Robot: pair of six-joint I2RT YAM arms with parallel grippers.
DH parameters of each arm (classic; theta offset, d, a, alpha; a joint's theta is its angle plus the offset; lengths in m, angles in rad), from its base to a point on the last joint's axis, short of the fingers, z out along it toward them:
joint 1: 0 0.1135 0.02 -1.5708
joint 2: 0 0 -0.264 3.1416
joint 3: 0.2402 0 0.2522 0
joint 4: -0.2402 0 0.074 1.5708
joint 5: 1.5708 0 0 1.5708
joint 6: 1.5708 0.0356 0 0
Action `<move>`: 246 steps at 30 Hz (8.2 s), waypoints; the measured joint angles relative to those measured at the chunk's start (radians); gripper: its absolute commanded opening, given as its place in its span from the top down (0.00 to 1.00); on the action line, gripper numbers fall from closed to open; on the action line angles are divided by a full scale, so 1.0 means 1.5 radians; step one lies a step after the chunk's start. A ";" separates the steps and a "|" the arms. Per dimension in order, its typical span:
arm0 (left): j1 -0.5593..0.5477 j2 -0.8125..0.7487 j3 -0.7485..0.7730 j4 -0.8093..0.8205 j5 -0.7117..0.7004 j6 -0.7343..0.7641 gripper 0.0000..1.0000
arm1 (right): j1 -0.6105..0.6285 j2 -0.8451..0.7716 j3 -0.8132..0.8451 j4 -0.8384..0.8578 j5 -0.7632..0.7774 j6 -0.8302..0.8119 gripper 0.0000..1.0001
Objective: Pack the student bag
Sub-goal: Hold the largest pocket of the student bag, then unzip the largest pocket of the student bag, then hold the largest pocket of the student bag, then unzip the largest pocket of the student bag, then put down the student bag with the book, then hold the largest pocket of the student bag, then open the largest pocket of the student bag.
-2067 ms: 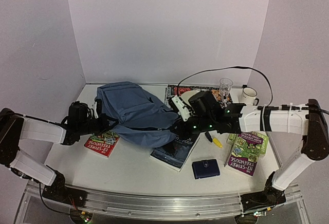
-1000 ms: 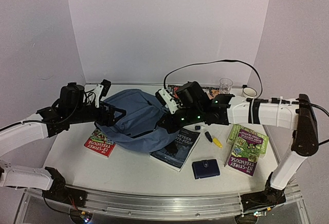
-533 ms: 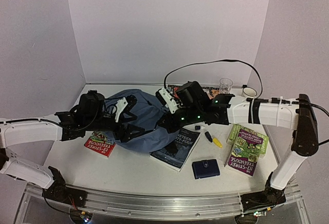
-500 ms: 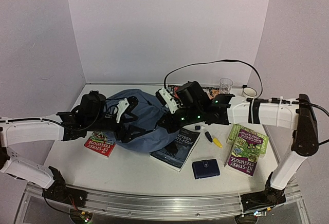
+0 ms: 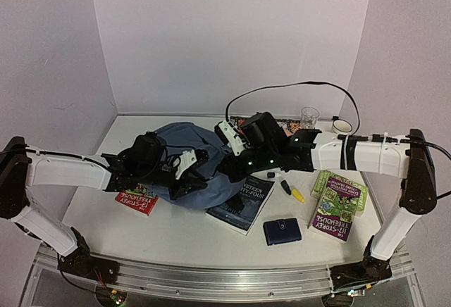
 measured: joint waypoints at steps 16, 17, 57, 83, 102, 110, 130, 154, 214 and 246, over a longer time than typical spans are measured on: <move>0.000 -0.210 -0.095 -0.091 -0.071 0.061 1.00 | -0.131 -0.024 -0.011 -0.047 0.077 -0.018 1.00; -0.001 -0.222 -0.097 -0.100 -0.080 0.065 0.99 | -0.136 -0.024 -0.011 -0.048 0.077 -0.018 1.00; -0.056 0.145 0.123 0.019 -0.022 -0.211 0.87 | -0.053 -0.023 -0.010 -0.034 0.022 -0.043 1.00; -0.051 -0.253 -0.034 -0.126 -0.018 -0.103 1.00 | -0.169 0.104 0.067 -0.011 -0.015 -0.073 1.00; -0.045 -0.336 -0.087 -0.170 -0.102 -0.122 0.93 | -0.187 0.215 0.162 -0.004 -0.170 -0.056 0.99; -0.057 -0.176 -0.082 -0.008 -0.106 -0.211 0.65 | -0.243 0.169 0.123 -0.018 -0.155 -0.021 0.58; -0.078 -0.057 -0.024 0.045 -0.142 -0.285 0.30 | -0.122 -0.010 -0.104 0.007 -0.119 0.224 0.18; -0.119 -0.013 0.017 -0.046 -0.234 -0.294 0.27 | -0.090 0.054 -0.256 0.228 -0.125 0.224 1.00; 0.085 0.121 0.433 -0.400 -0.219 0.042 0.98 | -0.130 0.034 -0.126 0.107 -0.027 0.000 0.97; 0.102 0.227 0.394 -0.229 -0.199 -0.041 0.36 | -0.075 0.029 -0.076 0.077 0.006 0.192 0.27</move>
